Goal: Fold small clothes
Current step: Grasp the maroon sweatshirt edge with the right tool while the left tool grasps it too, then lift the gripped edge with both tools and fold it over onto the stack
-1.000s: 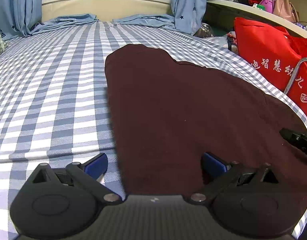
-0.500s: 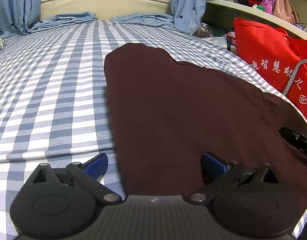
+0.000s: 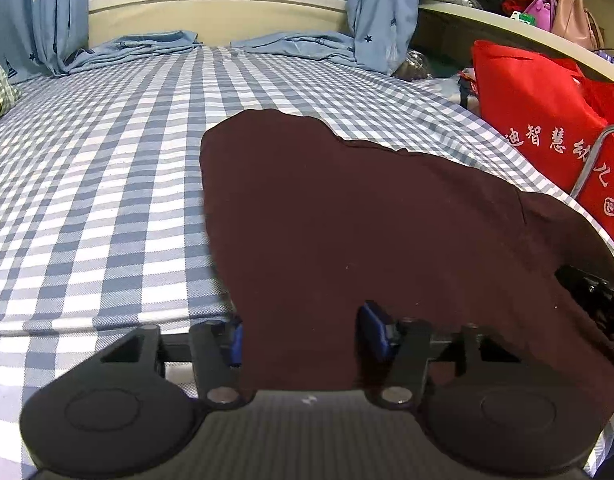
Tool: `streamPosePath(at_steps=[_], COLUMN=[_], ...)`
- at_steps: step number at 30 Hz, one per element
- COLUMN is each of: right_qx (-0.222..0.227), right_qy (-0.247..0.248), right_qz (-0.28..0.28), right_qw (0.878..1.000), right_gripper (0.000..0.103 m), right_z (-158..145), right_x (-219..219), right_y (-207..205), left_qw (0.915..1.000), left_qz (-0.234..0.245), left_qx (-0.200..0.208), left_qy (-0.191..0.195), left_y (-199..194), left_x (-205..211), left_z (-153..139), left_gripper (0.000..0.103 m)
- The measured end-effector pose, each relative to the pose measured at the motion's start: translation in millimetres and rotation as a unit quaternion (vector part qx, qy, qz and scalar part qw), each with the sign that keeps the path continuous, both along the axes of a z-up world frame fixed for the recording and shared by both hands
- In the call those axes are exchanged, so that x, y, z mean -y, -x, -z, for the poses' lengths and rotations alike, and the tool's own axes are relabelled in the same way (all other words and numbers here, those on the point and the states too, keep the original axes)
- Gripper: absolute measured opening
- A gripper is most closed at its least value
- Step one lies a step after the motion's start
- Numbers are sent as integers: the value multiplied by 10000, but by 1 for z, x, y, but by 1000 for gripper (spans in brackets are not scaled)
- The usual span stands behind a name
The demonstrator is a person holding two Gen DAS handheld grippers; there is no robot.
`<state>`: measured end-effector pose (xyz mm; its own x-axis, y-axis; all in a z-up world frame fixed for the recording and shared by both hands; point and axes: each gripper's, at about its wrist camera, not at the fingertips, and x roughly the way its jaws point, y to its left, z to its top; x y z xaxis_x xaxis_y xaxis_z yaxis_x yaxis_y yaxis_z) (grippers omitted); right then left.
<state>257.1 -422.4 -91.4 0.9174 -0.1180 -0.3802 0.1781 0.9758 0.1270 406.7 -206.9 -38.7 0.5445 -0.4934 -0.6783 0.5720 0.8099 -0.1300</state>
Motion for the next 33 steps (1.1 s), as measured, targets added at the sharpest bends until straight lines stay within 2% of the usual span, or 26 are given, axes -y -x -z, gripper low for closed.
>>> streamPosePath(at_steps=[6, 8, 11, 20, 26, 33], right_qx=[44, 75, 181, 574, 792, 1019], right_qy=[-216, -162, -66, 170, 224, 30], right_qz=[73, 78, 74, -151, -333, -563], right_qw=[9997, 9998, 9998, 9981, 9961, 9932], right_gripper=[13, 12, 11, 10, 10, 10], right_z=[1, 0, -4, -33, -51, -62], right_x=[4, 2, -3, -19, -32, -55], right_y=[1, 2, 4, 8, 3, -27], left_qw=[10000, 10000, 9998, 9993, 9990, 9972], left_qz=[-57, -78, -139, -78, -25, -400], left_qx=[49, 61, 54, 126, 351, 592], left_qy=[-8, 4, 91, 328, 267, 237], left_y=[2, 3, 3, 4, 8, -6], left_x=[0, -2, -4, -10, -12, -41], left_z=[-4, -5, -10, -29, -44, -62], left_gripper=[41, 33, 26, 19, 19, 18])
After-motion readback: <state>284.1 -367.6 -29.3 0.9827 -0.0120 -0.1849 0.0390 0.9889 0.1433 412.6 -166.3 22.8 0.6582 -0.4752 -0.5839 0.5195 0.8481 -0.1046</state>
